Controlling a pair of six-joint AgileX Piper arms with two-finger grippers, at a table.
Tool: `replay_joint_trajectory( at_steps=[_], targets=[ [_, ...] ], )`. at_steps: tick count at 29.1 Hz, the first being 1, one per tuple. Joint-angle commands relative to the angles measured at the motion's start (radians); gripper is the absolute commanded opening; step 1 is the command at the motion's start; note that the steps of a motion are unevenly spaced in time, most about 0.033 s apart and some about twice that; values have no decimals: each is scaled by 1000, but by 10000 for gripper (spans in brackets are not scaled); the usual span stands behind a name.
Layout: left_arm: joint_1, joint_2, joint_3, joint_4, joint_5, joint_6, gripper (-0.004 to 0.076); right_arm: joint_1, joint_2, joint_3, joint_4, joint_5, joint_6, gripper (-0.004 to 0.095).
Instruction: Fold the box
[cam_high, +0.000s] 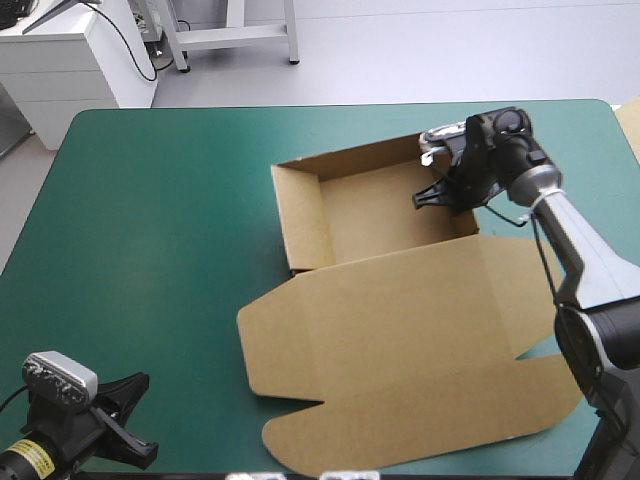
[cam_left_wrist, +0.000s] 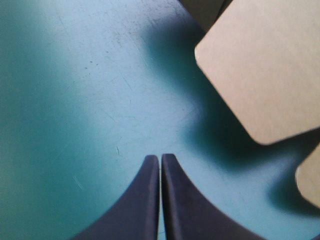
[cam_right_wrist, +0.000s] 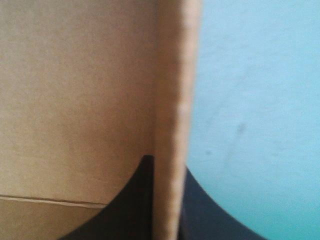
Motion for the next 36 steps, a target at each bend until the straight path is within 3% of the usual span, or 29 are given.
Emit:
replay_joint_trajectory(
  at_steps=[1,5,9,14,17,27,30,36],
  targets=[
    [-5,-17,-21,31,-93,0,-8,-102,-128,-78,-83,15,-46,-21],
    [-5,-21,-21,57,-88,-6,-8,-239,-174,-93,-172,-1,-77,-21],
    [-5,-21,-21,74,-93,-7,-8,-424,-170,-89,-171,-67,-27,-21],
    [-5,-21,-21,74,-91,-7,-8,-541,-136,-89,-140,-104,-9,-21],
    [-5,-21,-21,76,-91,-7,-8,-575,-111,-89,-125,-114,-9,-21],
    [-5,-21,-21,76,-89,-7,-8,-611,-21,-89,-226,-116,62,14],
    [-5,-21,-21,76,-90,-7,-8,-618,-16,-89,-224,-120,40,130],
    [-5,-21,-21,74,-90,-7,-8,-623,-14,-120,-215,-94,63,565]
  ],
)
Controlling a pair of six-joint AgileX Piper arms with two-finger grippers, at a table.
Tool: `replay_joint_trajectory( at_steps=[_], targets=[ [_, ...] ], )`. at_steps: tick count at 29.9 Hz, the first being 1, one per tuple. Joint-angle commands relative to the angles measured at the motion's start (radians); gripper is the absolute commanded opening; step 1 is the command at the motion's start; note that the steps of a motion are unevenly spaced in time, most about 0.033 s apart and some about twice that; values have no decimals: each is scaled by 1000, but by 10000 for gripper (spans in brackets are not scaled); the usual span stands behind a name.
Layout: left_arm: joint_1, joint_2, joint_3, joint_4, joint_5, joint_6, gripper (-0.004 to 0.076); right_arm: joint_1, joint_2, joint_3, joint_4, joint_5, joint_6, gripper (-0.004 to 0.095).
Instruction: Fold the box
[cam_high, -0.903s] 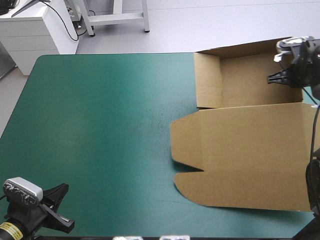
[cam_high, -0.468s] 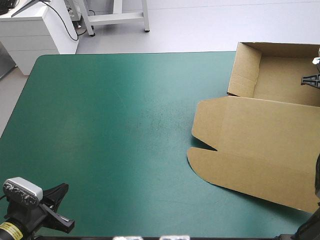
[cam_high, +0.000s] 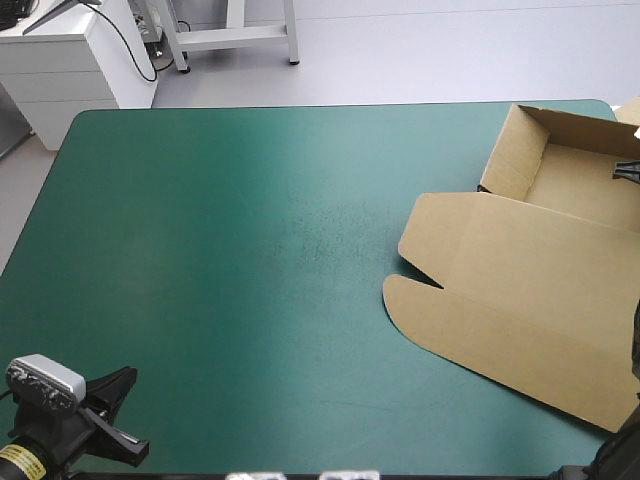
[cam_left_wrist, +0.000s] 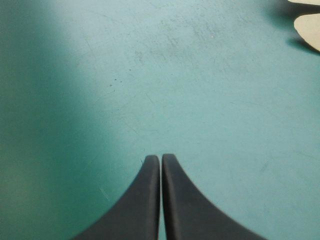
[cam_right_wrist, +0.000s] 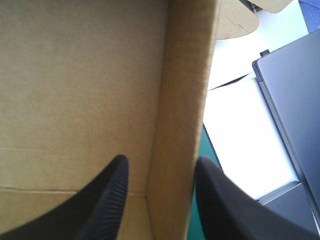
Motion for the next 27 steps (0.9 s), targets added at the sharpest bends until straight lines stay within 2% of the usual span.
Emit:
replay_joint_trajectory(
  at_steps=[1,4,8,13,15,17,19,25,27],
  targets=[
    [-5,11,-21,1,-66,-7,-8,-7,-57,-65,-16,12,9,597],
    [-5,11,-21,1,-59,-7,-8,-7,-76,-125,-11,94,-17,626],
    [-5,11,-21,-2,-59,-7,-8,-7,-159,-174,90,98,-30,623],
    [-5,11,-21,-3,-59,-7,-8,-7,-297,-141,435,98,-176,622],
    [-5,11,-21,-3,-59,-7,-8,-6,-363,-87,580,98,-228,593],
    [-5,11,-21,-3,-59,-7,-8,14,-437,-20,655,98,-279,519],
    [-5,11,-21,-5,-59,-7,-8,47,-525,57,672,90,-301,414],
    [-5,11,-21,-5,-59,-7,-8,215,-781,281,674,-50,-361,-1],
    [-5,11,-21,-5,-59,-5,-8,276,-863,367,674,-102,-388,-16]
  ],
)
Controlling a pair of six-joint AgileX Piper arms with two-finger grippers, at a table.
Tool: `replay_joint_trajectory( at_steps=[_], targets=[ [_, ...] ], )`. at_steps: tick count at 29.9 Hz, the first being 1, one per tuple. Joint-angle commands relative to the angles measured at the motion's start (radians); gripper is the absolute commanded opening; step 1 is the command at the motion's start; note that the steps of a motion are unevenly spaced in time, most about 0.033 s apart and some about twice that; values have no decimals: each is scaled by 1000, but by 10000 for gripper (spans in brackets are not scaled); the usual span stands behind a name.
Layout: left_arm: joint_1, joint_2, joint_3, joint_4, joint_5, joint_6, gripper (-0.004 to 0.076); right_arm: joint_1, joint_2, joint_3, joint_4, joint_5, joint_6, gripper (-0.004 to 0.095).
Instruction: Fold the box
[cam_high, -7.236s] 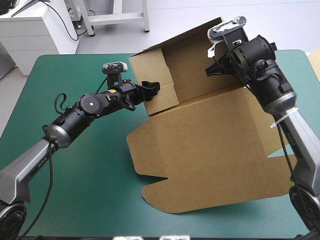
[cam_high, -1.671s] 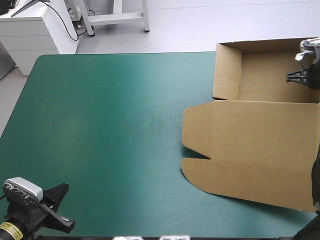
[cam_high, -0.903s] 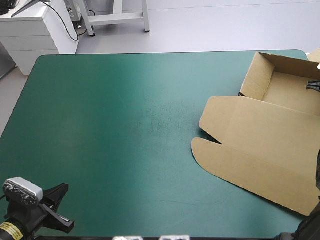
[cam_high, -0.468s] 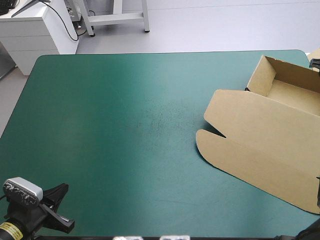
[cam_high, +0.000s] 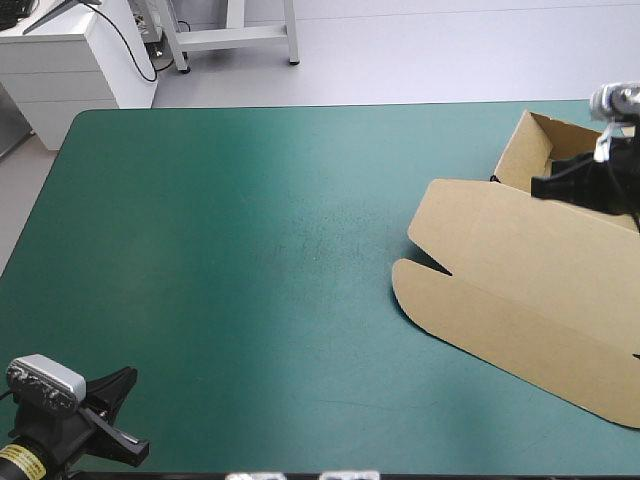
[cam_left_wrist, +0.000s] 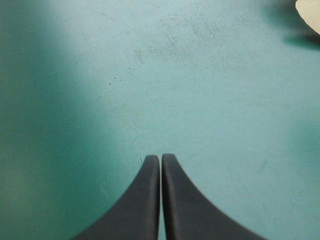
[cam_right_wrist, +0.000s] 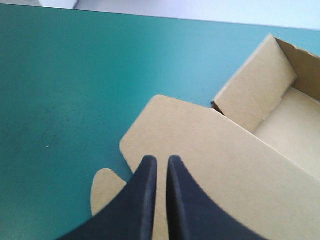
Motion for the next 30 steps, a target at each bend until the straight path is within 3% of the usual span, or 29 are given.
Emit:
replay_joint_trajectory(
  at_steps=[1,7,12,17,25,30],
  targets=[
    [-5,12,-21,-2,-64,-5,-8,90,-142,109,22,-136,-57,-18],
    [-5,12,7,32,-83,0,-8,200,-349,401,22,-300,-176,-20],
    [-5,7,39,28,-104,0,-8,208,-507,627,11,-391,-280,-19],
    [-5,-22,73,28,-143,0,-8,208,-679,808,-5,-514,-288,-19],
    [-5,-87,99,-2,-177,6,-8,208,-945,953,-74,-578,-221,-19],
    [-5,-86,99,0,-180,13,-8,208,-1039,987,-107,-536,-162,-19]
  ],
)
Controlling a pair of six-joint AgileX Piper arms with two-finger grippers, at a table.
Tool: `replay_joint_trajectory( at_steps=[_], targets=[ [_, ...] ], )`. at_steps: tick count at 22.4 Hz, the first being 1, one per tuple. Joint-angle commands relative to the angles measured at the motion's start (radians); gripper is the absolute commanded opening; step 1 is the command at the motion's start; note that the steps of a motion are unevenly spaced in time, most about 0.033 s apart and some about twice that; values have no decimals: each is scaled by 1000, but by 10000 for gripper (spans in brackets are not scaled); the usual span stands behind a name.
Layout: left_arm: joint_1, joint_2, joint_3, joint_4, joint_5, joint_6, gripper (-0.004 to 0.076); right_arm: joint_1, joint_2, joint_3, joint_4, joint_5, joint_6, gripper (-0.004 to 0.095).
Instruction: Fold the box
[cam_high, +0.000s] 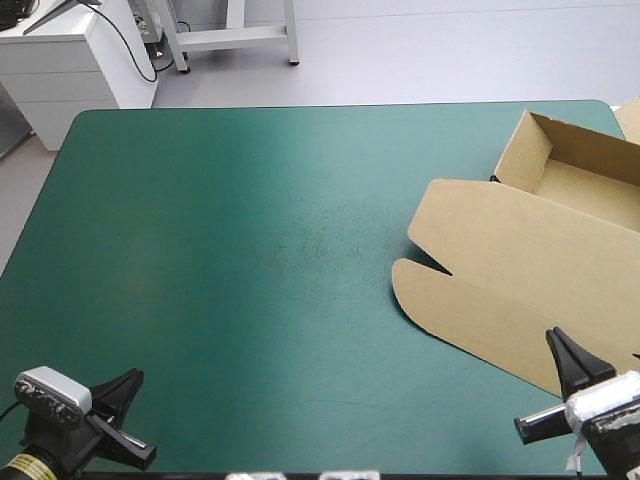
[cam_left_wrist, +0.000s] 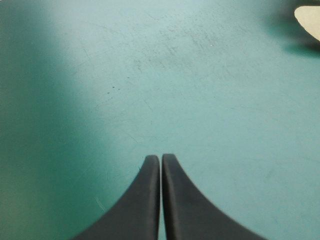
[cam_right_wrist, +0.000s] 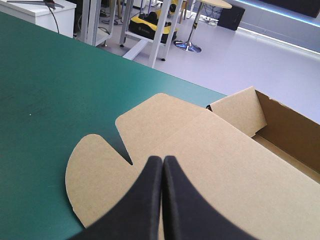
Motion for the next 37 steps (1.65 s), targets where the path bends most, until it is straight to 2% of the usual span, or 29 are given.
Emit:
replay_joint_trajectory(
  at_steps=[1,5,15,37],
  targets=[
    [-5,13,-21,0,-78,1,-8,3,-31,2,-18,-34,55,-20],
    [-5,13,-21,0,-78,1,-8,3,-86,43,-55,12,139,-20],
    [-5,13,-21,-16,-76,1,-8,3,-146,88,-63,62,165,-19],
    [-5,13,-21,-11,-76,9,-8,3,-146,88,-72,62,163,-19]
  ],
)
